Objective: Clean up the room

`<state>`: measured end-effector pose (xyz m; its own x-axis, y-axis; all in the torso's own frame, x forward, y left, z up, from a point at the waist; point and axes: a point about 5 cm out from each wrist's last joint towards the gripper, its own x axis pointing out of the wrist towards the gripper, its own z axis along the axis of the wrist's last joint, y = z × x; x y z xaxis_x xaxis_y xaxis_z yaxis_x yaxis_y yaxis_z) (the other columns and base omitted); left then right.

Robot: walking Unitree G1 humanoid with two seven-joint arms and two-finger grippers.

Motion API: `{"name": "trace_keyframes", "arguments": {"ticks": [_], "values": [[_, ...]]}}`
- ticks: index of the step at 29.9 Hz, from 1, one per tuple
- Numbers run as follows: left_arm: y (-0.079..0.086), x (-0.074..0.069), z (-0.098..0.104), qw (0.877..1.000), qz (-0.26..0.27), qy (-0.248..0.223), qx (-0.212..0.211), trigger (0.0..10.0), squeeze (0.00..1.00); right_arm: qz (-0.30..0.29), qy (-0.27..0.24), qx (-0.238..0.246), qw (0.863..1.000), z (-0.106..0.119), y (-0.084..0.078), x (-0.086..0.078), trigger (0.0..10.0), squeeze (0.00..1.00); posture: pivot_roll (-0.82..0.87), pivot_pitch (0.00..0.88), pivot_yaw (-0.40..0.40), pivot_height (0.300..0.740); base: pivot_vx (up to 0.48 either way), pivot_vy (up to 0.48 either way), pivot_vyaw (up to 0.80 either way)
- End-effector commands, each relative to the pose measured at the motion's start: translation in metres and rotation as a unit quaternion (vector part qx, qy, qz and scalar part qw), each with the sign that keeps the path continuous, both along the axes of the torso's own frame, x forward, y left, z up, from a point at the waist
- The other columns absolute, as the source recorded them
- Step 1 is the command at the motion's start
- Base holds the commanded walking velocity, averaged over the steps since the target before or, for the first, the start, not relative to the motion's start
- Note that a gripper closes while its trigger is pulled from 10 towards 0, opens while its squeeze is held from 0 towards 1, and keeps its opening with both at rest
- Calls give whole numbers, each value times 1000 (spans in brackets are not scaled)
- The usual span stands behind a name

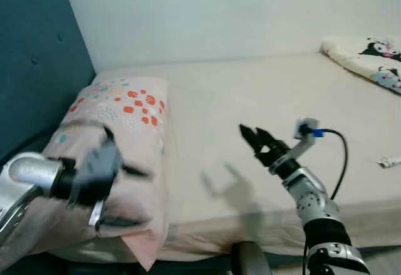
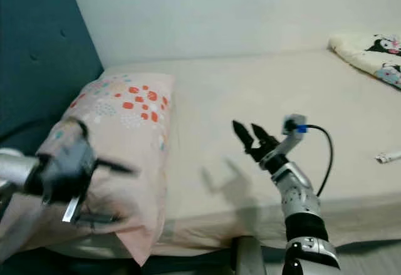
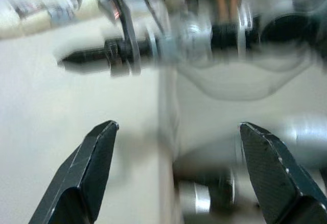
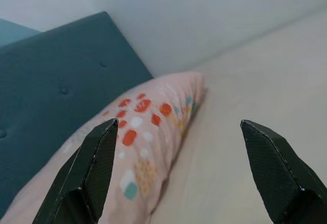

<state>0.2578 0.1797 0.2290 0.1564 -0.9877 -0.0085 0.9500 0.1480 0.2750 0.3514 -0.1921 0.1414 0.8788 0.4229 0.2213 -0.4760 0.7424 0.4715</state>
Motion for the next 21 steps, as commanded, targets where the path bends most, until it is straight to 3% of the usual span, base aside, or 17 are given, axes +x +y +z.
{"name": "trace_keyframes", "arguments": {"ticks": [1,2,3,4,5,6,7,8,10,12,15,16,17,18,21], "values": [[4,10,-1,998,49,13,-42,10000,0,-11,-3,9,1000,2,-3,1,10000,0,-40,0,-12,527,0,0,0],[2,29,-9,987,134,40,-81,10000,0,-13,-6,11,1000,4,-5,1,10000,0,-41,0,-13,532,0,0,0],[2,29,-9,987,134,40,-81,10000,0,-13,-6,11,1000,4,-5,1,10000,0,-41,0,-13,532,0,0,0],[-1,46,-21,965,223,66,-119,10000,0,-16,-8,11,1000,6,-7,0,10000,0,-46,0,-12,537,0,0,0],[-1,46,-21,965,223,66,-119,10000,0,-16,-8,11,1000,6,-7,0,10000,0,-46,0,-12,537,0,0,0],[-5,57,-29,946,278,86,-141,10000,0,-17,-9,10,1000,7,-8,0,10000,0,-47,0,-12,542,0,0,0],[-5,57,-29,946,278,86,-141,10000,0,-17,-9,10,1000,7,-8,0,10000,0,-47,0,-12,542,0,0,0],[-7,67,-41,916,338,127,-176,10000,0,-20,-8,8,1000,7,-10,0,10000,0,-46,0,-12,547,0,0,0],[-7,67,-41,916,338,127,-176,10000,0,-20,-8,8,1000,7,-10,0,10000,0,-46,0,-12,547,0,0,0],[-13,76,-72,840,438,210,-242,10000,0,-23,4,-8,1000,2,-12,-2,10000,0,-52,0,-12,557,0,0,0],[-13,76,-72,840,438,210,-242,10000,0,-23,4,-8,1000,2,-12,-2,10000,0,-52,0,-12,557,0,0,0],[-15,77,-89,797,486,250,-257,10000,0,-24,13,-15,1000,-2,-12,-3,10000,0,-53,0,-11,562,0,0,0],[-18,75,-103,771,510,280,-259,10000,0,-23,22,-23,999,-7,-10,-4,10000,0,-51,0,-9,567,0,0,0],[-22,74,-112,759,522,298,-249,10000,0,-23,28,-28,999,-11,-9,-4,10000,0,-51,0,-9,572,0,0,0],[-25,73,-116,760,524,305,-234,10000,0,-22,30,-30,999,-13,-7,-5,10000,0,-48,0,-9,577,-119,0,0]]}}
